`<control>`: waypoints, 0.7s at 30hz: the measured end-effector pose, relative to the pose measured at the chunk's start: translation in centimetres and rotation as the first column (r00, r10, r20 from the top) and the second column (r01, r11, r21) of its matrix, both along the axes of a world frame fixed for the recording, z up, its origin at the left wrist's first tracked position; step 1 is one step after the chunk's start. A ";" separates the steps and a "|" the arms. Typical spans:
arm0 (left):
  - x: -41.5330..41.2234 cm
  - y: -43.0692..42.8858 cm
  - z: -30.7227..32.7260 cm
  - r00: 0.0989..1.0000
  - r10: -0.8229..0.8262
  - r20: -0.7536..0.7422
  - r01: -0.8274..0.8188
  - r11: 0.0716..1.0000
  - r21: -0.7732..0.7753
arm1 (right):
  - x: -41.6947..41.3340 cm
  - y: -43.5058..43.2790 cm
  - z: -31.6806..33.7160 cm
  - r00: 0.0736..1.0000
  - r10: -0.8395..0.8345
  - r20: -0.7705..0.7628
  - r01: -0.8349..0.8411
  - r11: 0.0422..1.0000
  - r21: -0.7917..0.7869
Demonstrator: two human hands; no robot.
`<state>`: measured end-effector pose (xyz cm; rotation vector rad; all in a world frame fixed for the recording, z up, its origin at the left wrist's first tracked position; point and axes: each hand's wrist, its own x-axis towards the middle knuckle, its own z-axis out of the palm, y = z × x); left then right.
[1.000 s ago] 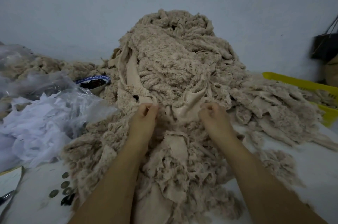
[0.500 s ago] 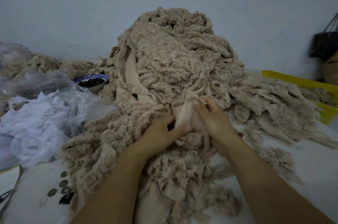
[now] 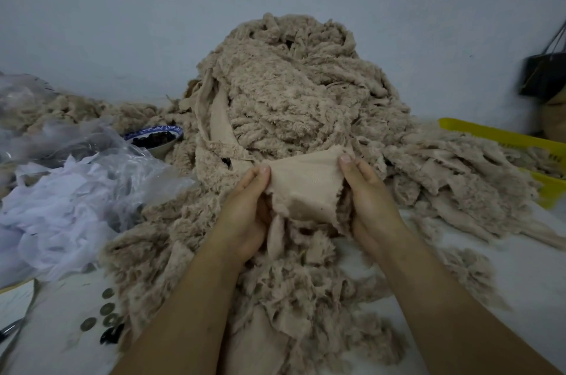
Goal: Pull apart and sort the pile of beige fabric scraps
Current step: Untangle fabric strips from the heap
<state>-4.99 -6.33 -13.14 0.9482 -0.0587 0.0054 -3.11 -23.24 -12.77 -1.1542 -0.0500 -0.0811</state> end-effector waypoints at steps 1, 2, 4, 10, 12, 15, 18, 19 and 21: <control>0.0 0.1 0.1 1.000 0.007 -0.014 -0.007 1.000 -0.025 | 0.0 0.1 0.1 1.000 0.011 0.006 -0.011 1.000 0.018; 0.0 0.2 0.2 0.999 0.014 -0.029 -0.015 0.999 -0.042 | -0.1 0.1 0.2 0.999 0.037 0.019 -0.037 0.999 0.028; 0.1 0.3 0.4 0.998 0.034 -0.051 -0.039 0.995 -0.093 | -0.3 -0.1 0.1 0.986 0.153 0.073 -0.152 0.988 -0.014; 0.6 1.6 0.8 0.985 0.143 -0.092 -0.169 0.897 -0.408 | -1.4 1.1 -1.3 0.930 0.365 0.040 -0.217 0.634 -0.742; 1.0 2.2 0.7 0.967 0.214 -0.138 -0.255 0.834 -0.490 | -1.0 0.7 -1.2 0.969 0.244 0.043 -0.154 0.732 -0.663; 1.2 2.8 0.5 0.941 0.280 -0.193 -0.339 0.745 -0.574 | -0.7 -0.3 -0.6 0.968 0.243 -0.054 -0.246 0.898 -0.365; 1.2 3.0 0.5 0.952 0.239 -0.192 -0.305 0.794 -0.525 | -0.6 -0.6 -0.3 0.951 0.301 -0.071 -0.307 0.946 -0.107; 1.2 2.9 0.6 0.962 0.200 -0.186 -0.266 0.840 -0.472 | -0.6 -0.6 -0.1 0.948 0.308 -0.076 -0.313 0.948 -0.051; 1.1 2.3 0.6 0.967 0.125 -0.222 -0.189 0.938 -0.292 | -0.4 -0.5 0.0 0.947 0.312 -0.071 -0.311 0.950 0.026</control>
